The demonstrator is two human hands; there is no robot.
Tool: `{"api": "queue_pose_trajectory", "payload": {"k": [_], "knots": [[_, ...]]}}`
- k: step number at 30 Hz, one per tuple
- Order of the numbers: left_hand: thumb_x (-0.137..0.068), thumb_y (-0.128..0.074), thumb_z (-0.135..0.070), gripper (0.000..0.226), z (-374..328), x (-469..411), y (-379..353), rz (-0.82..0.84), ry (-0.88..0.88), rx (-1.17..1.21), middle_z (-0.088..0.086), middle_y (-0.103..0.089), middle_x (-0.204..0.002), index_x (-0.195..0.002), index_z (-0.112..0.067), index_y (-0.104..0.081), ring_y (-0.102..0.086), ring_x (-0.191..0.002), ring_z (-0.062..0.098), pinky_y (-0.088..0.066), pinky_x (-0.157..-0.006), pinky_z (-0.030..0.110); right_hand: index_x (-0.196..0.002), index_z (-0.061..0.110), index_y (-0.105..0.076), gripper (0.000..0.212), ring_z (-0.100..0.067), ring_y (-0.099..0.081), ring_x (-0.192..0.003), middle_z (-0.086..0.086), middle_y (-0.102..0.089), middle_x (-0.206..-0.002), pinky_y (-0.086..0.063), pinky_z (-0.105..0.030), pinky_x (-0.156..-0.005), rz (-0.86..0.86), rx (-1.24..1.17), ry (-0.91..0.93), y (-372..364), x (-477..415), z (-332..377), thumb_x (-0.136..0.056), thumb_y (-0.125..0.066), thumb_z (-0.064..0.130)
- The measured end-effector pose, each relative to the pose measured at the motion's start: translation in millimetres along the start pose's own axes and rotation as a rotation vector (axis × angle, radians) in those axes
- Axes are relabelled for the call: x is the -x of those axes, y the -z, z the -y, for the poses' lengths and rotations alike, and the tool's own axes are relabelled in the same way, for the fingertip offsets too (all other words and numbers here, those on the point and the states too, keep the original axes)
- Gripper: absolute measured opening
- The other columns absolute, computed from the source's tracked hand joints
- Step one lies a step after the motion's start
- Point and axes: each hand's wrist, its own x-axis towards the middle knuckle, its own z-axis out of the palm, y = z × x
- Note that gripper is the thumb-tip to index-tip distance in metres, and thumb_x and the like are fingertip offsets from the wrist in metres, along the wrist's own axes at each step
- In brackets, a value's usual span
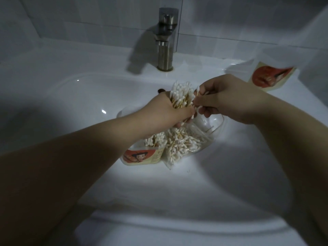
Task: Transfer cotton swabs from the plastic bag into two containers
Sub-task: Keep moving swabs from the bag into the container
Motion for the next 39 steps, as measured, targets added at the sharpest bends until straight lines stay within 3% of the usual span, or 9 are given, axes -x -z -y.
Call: {"api": "queue_pose_trajectory", "payload": {"k": [2, 5, 7, 10, 16, 22, 29, 34, 39], "knots": [[-0.097, -0.067, -0.015, 0.007, -1, 1, 0, 0.011, 0.000, 0.014, 0.015, -0.075, -0.091, -0.097, -0.010, -0.072, -0.069, -0.071, 0.027, -0.054, -0.064, 0.034, -0.082, -0.007, -0.070, 0.010, -0.011, -0.067, -0.056, -0.010, -0.070, -0.064, -0.053, -0.017, -0.056, -0.007, -0.051, -0.024, -1, -1, 0, -0.091, -0.068, -0.002], [-0.098, -0.065, -0.011, 0.007, -3, 2, -1, 0.024, 0.029, 0.109, 0.010, -0.068, -0.086, -0.092, -0.013, -0.069, -0.060, -0.062, 0.013, -0.050, -0.061, 0.030, -0.086, -0.016, -0.066, 0.013, -0.017, -0.068, -0.059, -0.019, -0.070, -0.069, -0.055, -0.021, -0.059, -0.027, -0.103, -0.059, -1, -4, 0, -0.091, -0.066, -0.003], [-0.100, -0.063, -0.009, 0.005, -4, 2, -2, 0.022, 0.051, 0.156, 0.012, -0.064, -0.087, -0.096, -0.010, -0.067, -0.057, -0.063, 0.015, -0.051, -0.062, 0.031, -0.081, -0.016, -0.065, 0.014, -0.023, -0.068, -0.063, -0.023, -0.069, -0.072, -0.057, -0.026, -0.063, -0.040, -0.170, -0.062, -2, -5, 0, -0.090, -0.064, -0.005], [-0.100, -0.063, -0.010, 0.006, -6, 1, -2, -0.004, 0.076, 0.200, 0.008, -0.063, -0.081, -0.096, -0.009, -0.067, -0.054, -0.062, 0.015, -0.052, -0.066, 0.034, -0.066, 0.003, -0.071, 0.027, -0.027, -0.069, -0.067, -0.022, -0.070, -0.075, -0.059, -0.028, -0.065, -0.051, -0.269, -0.065, -1, -7, -2, -0.092, -0.064, -0.004], [-0.099, -0.066, -0.014, 0.008, -5, -1, 0, -0.024, 0.089, 0.200, 0.008, -0.062, -0.079, -0.096, -0.008, -0.069, -0.055, -0.064, 0.016, -0.053, -0.067, 0.034, -0.078, -0.008, -0.066, 0.015, -0.023, -0.068, -0.064, -0.019, -0.068, -0.069, -0.058, -0.024, -0.067, -0.047, -0.317, -0.042, -2, -10, -7, -0.092, -0.066, -0.003], [-0.101, -0.065, -0.019, 0.012, -4, -1, 0, -0.004, 0.112, 0.186, 0.003, -0.056, -0.071, -0.090, -0.013, -0.065, -0.050, -0.062, 0.014, -0.045, -0.055, 0.025, -0.088, -0.012, -0.068, 0.011, -0.019, -0.066, -0.064, -0.011, -0.070, -0.069, -0.057, -0.022, -0.068, -0.101, -0.359, -0.074, 5, -8, -7, -0.091, -0.068, -0.002], [-0.101, -0.065, -0.022, 0.016, -4, -2, 1, -0.010, 0.165, 0.155, 0.007, -0.051, -0.071, -0.090, -0.012, -0.061, -0.048, -0.059, 0.014, -0.044, -0.054, 0.025, -0.102, -0.017, -0.066, 0.017, -0.017, -0.064, -0.062, -0.019, -0.065, -0.082, -0.057, -0.021, -0.067, -0.172, -0.386, -0.089, 11, -6, -4, -0.093, -0.065, -0.003], [-0.096, -0.069, -0.026, 0.019, -2, -5, 2, -0.051, 0.231, 0.141, 0.006, -0.053, -0.069, -0.095, -0.009, -0.059, -0.048, -0.058, 0.015, -0.044, -0.058, 0.030, -0.093, -0.012, -0.068, 0.008, -0.017, -0.064, -0.063, -0.011, -0.066, -0.077, -0.057, -0.023, -0.066, -0.250, -0.404, -0.084, 11, -9, -7, -0.093, -0.065, -0.005], [-0.091, -0.072, -0.028, 0.024, 1, -5, 7, -0.131, 0.254, 0.061, 0.002, -0.056, -0.057, -0.077, -0.012, -0.062, -0.051, -0.051, 0.015, -0.046, -0.062, 0.031, -0.083, -0.004, -0.071, 0.011, -0.013, -0.067, -0.060, -0.005, -0.070, -0.065, -0.058, -0.022, -0.066, -0.331, -0.440, -0.094, 19, -13, -13, -0.092, -0.066, -0.005]]}}
